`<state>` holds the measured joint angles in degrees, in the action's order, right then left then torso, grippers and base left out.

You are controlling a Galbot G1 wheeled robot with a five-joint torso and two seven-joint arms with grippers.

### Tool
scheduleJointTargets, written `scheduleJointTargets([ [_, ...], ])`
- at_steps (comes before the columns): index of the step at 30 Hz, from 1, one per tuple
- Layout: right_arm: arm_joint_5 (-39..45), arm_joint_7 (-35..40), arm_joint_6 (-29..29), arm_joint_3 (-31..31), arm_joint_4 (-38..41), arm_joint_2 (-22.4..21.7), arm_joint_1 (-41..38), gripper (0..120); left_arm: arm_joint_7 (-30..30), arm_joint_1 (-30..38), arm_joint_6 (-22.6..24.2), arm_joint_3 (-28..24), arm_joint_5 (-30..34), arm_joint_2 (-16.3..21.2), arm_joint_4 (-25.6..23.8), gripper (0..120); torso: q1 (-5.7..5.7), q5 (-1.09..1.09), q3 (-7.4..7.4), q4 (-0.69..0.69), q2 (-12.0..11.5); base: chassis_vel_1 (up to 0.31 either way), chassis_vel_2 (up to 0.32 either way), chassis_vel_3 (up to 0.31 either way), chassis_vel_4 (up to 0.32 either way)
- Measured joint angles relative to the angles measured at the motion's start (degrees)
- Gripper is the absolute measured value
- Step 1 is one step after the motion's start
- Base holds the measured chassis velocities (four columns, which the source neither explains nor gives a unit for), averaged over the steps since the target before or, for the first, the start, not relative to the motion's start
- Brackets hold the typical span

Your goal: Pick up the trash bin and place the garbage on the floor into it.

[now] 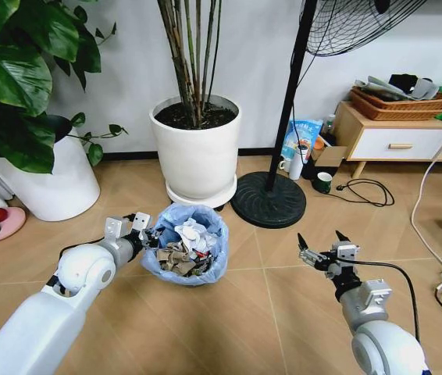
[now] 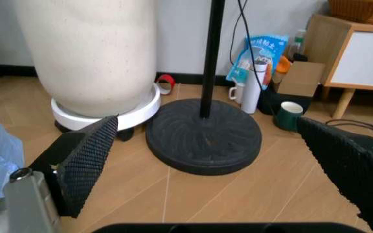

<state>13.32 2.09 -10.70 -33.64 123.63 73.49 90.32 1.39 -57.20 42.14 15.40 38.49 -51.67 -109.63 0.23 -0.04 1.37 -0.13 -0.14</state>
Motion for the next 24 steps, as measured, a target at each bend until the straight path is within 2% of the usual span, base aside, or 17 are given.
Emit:
scheduleJointTargets([
  [24, -1.5, 0.02, 0.02, 1.66, -0.11, 0.54, -0.03, 100, -0.02, -0.05, 0.0, 0.28, 0.04, 0.18, -0.04, 0, 0.0, -0.02, 0.0, 0.01, 0.0, 0.093, 0.094, -0.096, -0.095],
])
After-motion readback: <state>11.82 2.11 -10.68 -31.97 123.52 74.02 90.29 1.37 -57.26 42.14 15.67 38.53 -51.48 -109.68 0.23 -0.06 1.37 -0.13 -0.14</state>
